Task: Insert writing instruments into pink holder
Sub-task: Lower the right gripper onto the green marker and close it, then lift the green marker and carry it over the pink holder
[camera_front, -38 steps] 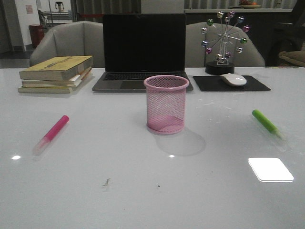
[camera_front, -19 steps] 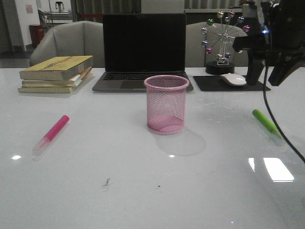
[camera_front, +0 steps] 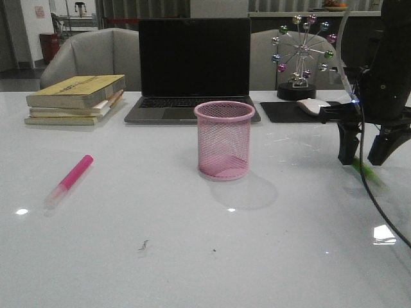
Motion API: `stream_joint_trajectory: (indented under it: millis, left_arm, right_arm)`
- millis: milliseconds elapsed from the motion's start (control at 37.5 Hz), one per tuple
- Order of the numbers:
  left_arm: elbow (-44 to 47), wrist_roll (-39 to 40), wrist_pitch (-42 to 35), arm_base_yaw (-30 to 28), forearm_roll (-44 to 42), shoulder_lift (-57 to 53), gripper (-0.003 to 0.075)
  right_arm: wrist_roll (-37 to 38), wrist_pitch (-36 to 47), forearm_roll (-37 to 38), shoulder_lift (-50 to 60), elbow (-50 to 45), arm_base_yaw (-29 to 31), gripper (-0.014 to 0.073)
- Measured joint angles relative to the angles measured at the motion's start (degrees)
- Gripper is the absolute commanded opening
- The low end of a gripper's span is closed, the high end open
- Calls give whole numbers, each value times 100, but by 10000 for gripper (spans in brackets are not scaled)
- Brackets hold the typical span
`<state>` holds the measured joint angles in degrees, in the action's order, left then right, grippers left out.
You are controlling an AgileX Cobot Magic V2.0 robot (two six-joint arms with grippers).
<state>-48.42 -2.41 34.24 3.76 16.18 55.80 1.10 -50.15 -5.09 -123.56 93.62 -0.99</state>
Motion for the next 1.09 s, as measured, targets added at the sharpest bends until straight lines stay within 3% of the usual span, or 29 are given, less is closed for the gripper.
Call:
stream_joint_trajectory:
  millis: [80,240,373,427,507,800,1093]
  left_arm:
    - [0,0,0,0,9,0,498]
    - [0,0,0,0,9,0,498]
    - [0,0,0,0,9,0,498]
    - [0,0,0,0,9,0,498]
    - [0,0,0,0,9,0,498]
    - [0,0,0,0,9,0,498]
    - [0,0,0,0,9,0,498]
  right_arm:
    - [0,86,0,-9,0,0,405]
    - [0,163,0,-77,51,0,263]
    - [0,188,11,-149,101,0,217]
    - [0,188,11,-175,137,0,162]
    - [0,188,11,-190,161,0,14]
    - [9,59,-82,-29,215,-101,29]
    - [9,452,-125,1536,204,-586,29]
